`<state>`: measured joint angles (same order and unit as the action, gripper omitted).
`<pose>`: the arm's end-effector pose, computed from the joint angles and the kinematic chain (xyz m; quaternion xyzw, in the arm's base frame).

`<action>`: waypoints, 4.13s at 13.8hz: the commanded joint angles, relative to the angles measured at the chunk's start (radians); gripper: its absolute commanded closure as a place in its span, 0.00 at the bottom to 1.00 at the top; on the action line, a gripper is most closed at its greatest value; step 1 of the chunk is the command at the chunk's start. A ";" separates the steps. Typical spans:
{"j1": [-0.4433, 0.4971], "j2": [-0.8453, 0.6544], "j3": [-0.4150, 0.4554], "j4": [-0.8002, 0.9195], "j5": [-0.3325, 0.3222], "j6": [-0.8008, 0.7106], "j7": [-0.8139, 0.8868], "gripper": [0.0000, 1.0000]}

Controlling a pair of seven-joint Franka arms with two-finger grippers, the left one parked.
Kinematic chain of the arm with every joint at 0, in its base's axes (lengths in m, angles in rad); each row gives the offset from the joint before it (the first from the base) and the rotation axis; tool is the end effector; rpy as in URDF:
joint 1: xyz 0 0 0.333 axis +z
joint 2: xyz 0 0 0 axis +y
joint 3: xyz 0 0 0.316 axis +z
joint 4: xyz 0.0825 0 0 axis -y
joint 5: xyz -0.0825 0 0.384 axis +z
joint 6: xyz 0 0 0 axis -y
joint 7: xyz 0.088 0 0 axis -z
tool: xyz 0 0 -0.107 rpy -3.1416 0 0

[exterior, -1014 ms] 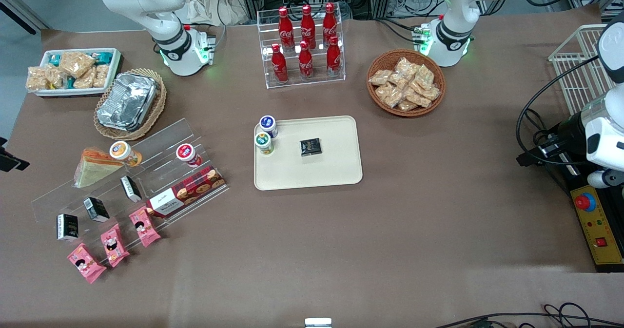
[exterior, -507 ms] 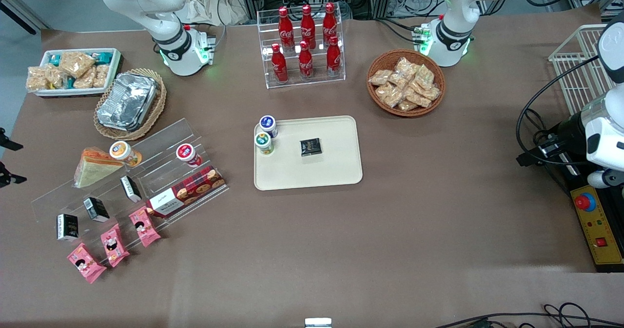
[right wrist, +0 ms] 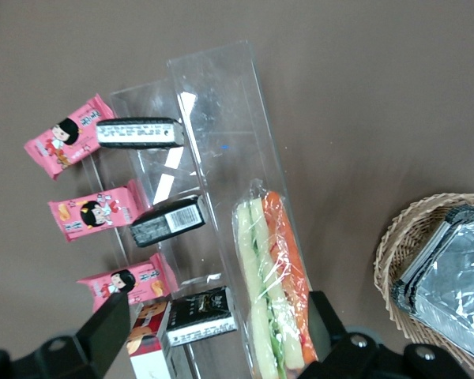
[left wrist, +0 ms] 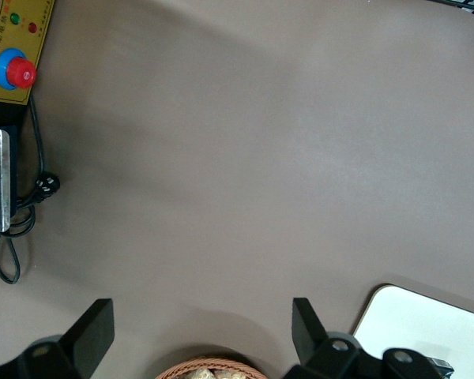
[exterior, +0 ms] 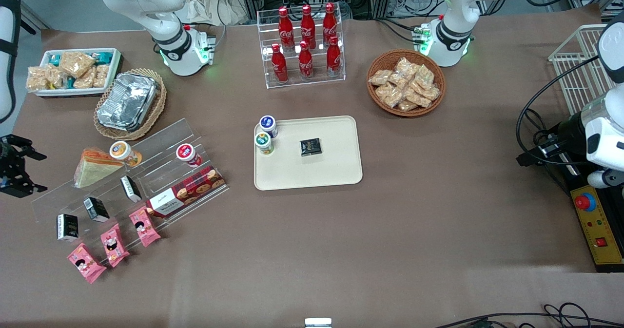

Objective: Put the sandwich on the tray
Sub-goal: 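Close the right gripper on the plastic-wrapped sandwich and lift it, then carry the sandwich with the right gripper over the cream tray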

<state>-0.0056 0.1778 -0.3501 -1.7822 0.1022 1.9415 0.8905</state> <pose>0.5765 -0.1954 0.4576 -0.8024 0.5966 0.0079 0.0157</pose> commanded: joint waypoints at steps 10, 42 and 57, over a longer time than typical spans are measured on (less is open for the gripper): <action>0.059 -0.233 0.006 -0.437 0.008 0.303 0.008 0.00; 0.337 -0.058 0.265 0.099 0.007 -0.141 0.620 1.00; 0.808 0.348 0.287 0.089 -0.122 0.373 1.367 1.00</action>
<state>0.7833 0.4761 -0.0541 -1.7228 0.0205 2.2953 2.1866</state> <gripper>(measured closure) 0.767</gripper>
